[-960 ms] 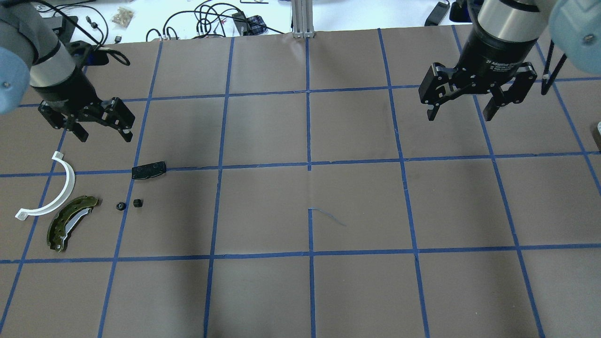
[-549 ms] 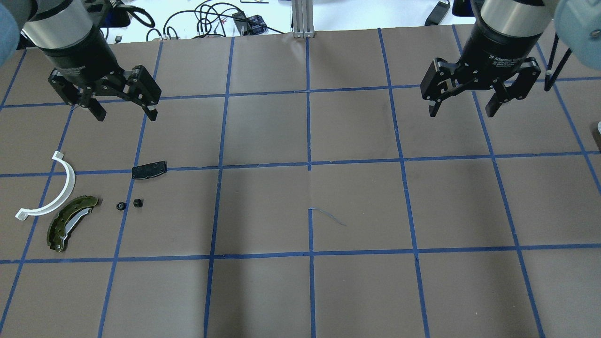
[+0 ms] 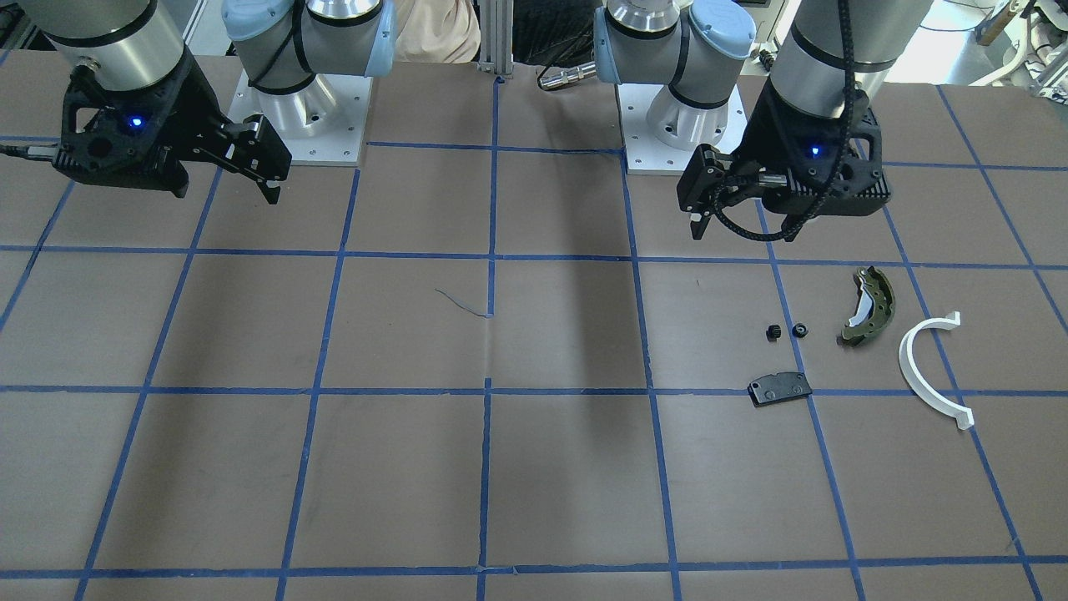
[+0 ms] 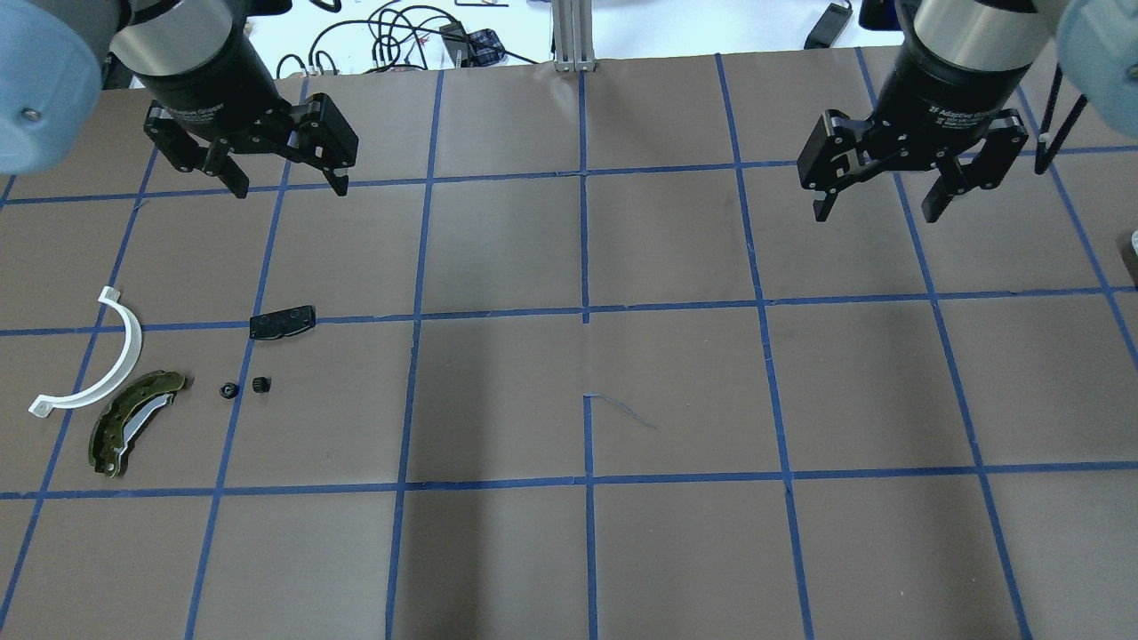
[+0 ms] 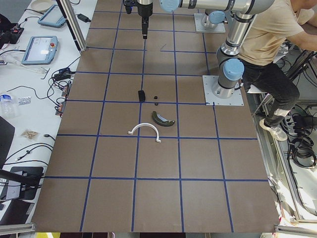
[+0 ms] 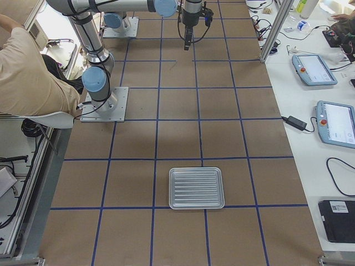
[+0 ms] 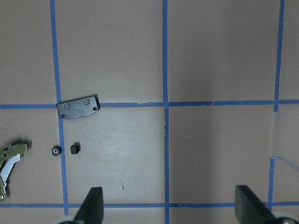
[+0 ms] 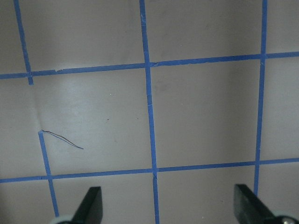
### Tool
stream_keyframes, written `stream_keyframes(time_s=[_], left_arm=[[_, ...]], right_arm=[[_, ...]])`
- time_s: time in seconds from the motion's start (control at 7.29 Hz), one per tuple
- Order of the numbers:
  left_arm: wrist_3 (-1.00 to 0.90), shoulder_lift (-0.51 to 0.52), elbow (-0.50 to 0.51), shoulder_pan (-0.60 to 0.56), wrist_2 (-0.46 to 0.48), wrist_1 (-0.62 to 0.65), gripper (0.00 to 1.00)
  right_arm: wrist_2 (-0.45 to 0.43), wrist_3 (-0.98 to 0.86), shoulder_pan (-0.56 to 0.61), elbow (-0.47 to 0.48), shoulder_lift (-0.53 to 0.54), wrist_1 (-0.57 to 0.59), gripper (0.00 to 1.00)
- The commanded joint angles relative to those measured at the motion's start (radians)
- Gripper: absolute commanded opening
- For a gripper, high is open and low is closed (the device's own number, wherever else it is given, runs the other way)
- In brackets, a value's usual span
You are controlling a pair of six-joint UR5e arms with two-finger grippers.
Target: Place bearing gear from tray to pile
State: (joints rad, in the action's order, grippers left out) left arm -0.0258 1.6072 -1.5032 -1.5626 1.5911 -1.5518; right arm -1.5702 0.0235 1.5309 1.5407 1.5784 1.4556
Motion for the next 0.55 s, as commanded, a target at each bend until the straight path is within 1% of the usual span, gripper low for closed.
stream_keyframes(time_s=[0.0,0.41], left_arm=[[-0.002,-0.009,-0.011,0.000,0.001,0.025,1.00],[-0.006,-0.016,-0.011,0.000,0.000,0.026,1.00]], right_arm=[[-0.001,0.000,0.000,0.004,0.000,0.000,1.00],[-0.014,-0.002,0.000,0.004,0.003,0.000,1.00]])
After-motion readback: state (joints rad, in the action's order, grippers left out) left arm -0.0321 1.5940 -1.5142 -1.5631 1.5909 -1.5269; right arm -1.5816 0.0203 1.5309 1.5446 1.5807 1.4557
